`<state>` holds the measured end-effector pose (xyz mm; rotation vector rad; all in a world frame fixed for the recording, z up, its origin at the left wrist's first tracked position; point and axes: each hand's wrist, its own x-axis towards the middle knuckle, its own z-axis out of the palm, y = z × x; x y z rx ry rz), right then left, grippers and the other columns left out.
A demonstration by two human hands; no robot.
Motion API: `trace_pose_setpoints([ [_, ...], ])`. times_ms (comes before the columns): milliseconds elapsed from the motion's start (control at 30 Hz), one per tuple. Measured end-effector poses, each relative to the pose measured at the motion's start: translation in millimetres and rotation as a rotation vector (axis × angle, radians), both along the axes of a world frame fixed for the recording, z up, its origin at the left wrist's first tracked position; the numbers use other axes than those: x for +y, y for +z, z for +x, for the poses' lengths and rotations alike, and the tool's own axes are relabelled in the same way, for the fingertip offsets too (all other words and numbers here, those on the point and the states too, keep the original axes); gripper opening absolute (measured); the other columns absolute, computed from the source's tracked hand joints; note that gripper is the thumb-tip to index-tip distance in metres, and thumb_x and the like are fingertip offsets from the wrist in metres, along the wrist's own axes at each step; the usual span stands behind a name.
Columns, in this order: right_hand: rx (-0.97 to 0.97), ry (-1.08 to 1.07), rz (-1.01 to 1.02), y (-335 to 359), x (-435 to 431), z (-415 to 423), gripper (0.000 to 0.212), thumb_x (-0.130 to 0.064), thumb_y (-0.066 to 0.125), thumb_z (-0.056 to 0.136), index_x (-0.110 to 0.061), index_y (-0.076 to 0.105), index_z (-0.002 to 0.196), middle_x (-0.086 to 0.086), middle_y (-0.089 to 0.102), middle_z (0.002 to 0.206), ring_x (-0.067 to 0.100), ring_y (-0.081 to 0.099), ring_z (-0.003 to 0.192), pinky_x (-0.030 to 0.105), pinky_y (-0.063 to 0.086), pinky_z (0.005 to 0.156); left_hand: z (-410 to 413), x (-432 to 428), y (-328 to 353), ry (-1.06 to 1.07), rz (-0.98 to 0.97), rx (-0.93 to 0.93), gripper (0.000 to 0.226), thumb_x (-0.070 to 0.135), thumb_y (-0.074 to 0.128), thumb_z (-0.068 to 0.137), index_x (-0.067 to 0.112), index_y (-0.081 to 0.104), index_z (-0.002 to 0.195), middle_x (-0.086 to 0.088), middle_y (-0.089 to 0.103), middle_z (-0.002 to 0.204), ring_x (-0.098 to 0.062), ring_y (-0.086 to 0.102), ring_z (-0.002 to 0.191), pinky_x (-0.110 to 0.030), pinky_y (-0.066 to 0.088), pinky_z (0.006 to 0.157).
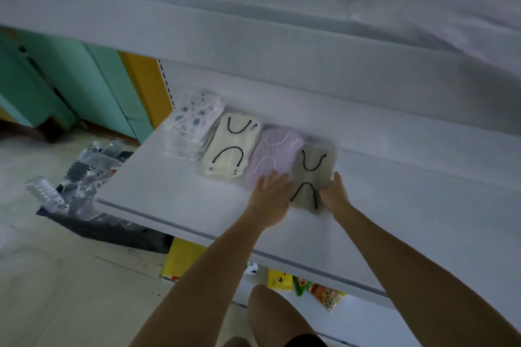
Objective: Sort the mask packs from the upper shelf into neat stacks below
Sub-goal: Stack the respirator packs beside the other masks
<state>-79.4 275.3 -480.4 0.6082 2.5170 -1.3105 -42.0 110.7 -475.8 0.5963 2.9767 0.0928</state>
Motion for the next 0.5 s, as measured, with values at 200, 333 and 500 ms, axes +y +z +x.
trace_pose_setpoints([
  [200, 0.055, -0.059, 0.096, 10, 3, 36, 0.071, -0.032, 0.043, 0.097, -0.009, 0.001, 0.149, 0.013, 0.006, 0.156, 0.031, 0.006, 0.142, 0.045, 0.015, 0.113, 18, -19, 15, -0.105, 0.094, 0.081, 0.049, 0.032, 0.036, 0.082, 0.011, 0.067, 0.114, -0.008, 0.065, 0.119, -0.027, 0.064, 0.107, -0.042, 0.055, 0.082],
  [333, 0.174, 0.127, 0.271, 34, 3, 87, 0.068, -0.031, 0.042, 0.098, -0.005, 0.005, 0.149, 0.014, 0.009, 0.155, 0.030, 0.007, 0.142, 0.039, 0.011, 0.115, 45, -25, 57, -0.117, 0.104, 0.041, 0.050, 0.028, 0.029, 0.101, 0.015, 0.022, 0.149, -0.002, 0.020, 0.157, -0.020, 0.019, 0.143, -0.037, 0.015, 0.117],
  [500, 0.557, 0.374, 0.389, 117, -10, 146, 0.054, -0.031, 0.047, 0.093, -0.001, 0.041, 0.137, 0.020, 0.039, 0.142, 0.039, 0.033, 0.131, 0.050, 0.033, 0.107, 92, -44, 136, -0.192, 0.288, 0.159, 0.054, 0.030, 0.027, 0.095, 0.005, 0.039, 0.141, -0.013, 0.044, 0.143, -0.028, 0.044, 0.130, -0.044, 0.035, 0.108],
])
